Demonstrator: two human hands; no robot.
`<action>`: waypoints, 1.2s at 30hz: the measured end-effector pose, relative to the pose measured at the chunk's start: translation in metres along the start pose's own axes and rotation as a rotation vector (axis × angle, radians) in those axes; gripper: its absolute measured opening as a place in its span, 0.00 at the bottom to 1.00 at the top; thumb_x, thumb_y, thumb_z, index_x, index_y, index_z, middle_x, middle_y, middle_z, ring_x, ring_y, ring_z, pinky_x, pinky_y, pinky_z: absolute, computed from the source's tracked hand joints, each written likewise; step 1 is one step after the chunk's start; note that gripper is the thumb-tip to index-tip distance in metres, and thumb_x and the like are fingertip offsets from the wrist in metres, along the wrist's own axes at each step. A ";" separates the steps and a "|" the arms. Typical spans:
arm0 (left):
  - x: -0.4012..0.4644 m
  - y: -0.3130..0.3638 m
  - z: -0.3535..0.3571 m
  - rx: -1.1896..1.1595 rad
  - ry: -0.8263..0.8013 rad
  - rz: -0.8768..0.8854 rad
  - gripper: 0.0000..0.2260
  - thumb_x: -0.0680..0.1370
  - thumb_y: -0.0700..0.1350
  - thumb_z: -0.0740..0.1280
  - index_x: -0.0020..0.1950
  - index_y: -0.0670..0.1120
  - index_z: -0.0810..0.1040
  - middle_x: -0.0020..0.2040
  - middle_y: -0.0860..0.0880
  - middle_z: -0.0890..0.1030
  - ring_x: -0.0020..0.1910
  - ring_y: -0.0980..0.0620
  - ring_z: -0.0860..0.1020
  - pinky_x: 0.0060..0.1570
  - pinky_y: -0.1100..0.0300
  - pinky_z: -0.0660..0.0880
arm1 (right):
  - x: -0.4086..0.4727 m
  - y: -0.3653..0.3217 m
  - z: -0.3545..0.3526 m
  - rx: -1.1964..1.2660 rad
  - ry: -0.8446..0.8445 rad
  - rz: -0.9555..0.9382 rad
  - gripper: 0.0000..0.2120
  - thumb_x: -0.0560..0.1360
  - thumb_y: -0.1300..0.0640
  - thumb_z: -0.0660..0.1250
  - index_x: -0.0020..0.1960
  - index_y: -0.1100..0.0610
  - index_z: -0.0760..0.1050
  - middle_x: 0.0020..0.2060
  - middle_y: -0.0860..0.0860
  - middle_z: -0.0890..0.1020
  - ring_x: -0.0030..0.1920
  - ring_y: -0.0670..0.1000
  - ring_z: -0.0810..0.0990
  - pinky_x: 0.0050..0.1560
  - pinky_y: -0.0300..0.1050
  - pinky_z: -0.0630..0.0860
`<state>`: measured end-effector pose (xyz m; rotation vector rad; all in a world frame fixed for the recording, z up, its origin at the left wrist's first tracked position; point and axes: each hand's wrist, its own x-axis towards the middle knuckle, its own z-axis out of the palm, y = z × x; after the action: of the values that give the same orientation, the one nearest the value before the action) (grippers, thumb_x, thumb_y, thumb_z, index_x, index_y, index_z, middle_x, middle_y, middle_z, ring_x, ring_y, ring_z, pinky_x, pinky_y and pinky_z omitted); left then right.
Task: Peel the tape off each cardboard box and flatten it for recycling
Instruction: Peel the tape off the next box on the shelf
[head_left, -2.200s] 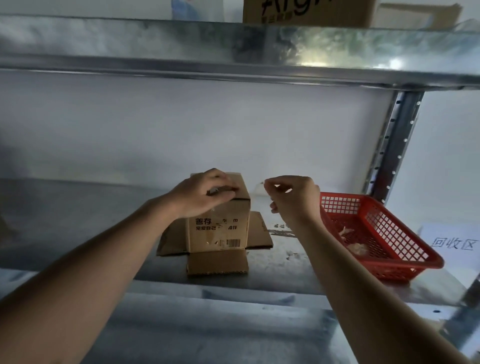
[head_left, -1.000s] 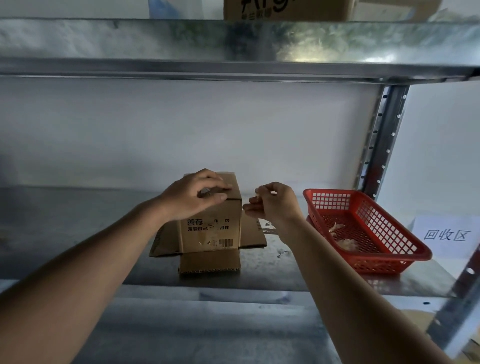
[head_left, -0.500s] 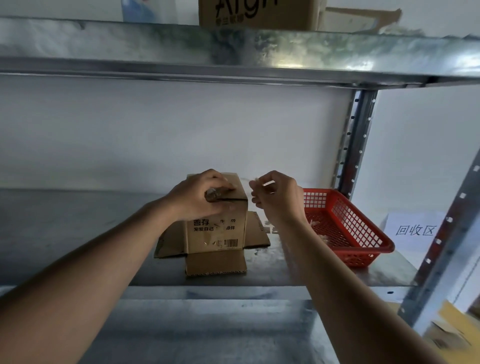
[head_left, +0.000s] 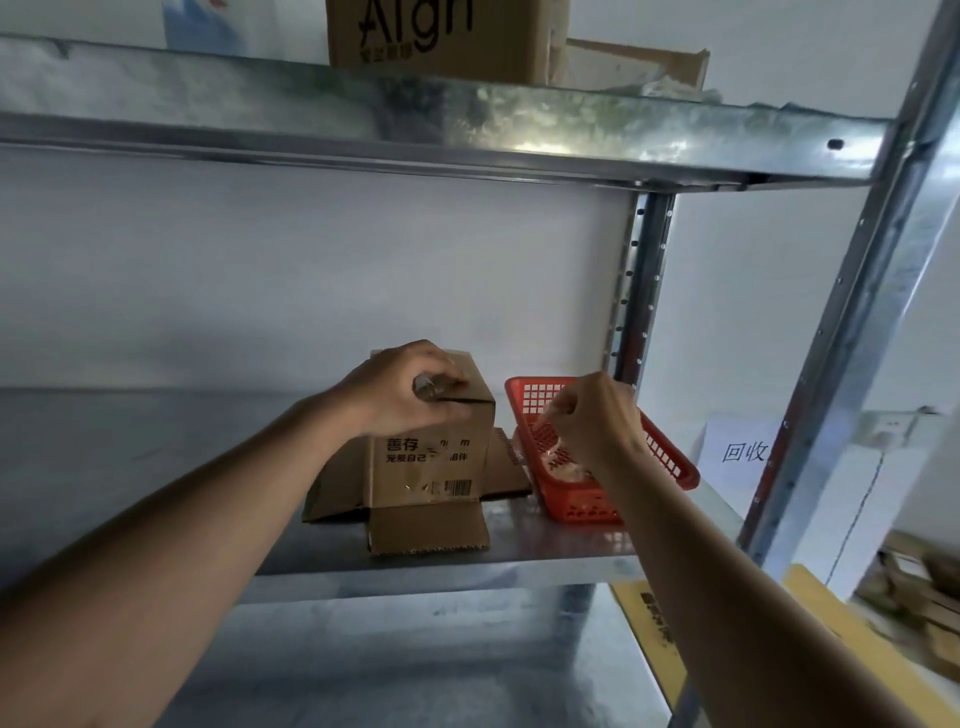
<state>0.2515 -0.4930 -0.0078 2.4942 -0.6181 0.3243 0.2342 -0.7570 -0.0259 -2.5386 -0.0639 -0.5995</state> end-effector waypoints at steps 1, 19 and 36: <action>0.000 0.002 0.001 -0.002 0.000 -0.001 0.25 0.73 0.64 0.75 0.67 0.58 0.80 0.64 0.62 0.74 0.66 0.56 0.73 0.68 0.50 0.72 | 0.000 0.004 -0.001 -0.039 -0.025 -0.013 0.04 0.80 0.60 0.72 0.51 0.59 0.86 0.46 0.54 0.87 0.38 0.49 0.85 0.38 0.39 0.81; -0.007 0.000 0.006 -0.039 0.029 -0.024 0.23 0.70 0.68 0.73 0.64 0.65 0.80 0.65 0.64 0.74 0.67 0.56 0.73 0.69 0.46 0.71 | -0.004 0.014 0.005 -0.348 -0.509 -0.172 0.09 0.82 0.61 0.68 0.62 0.61 0.78 0.51 0.55 0.83 0.50 0.53 0.84 0.59 0.48 0.82; -0.009 0.003 0.006 -0.044 0.032 -0.038 0.23 0.70 0.67 0.74 0.63 0.64 0.80 0.64 0.64 0.74 0.67 0.55 0.73 0.68 0.49 0.72 | -0.006 0.022 0.001 -0.068 -0.166 -0.175 0.06 0.74 0.59 0.79 0.47 0.53 0.82 0.46 0.49 0.86 0.38 0.42 0.82 0.37 0.33 0.78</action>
<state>0.2429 -0.4954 -0.0141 2.4509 -0.5587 0.3319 0.2327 -0.7749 -0.0395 -2.6630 -0.3330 -0.4615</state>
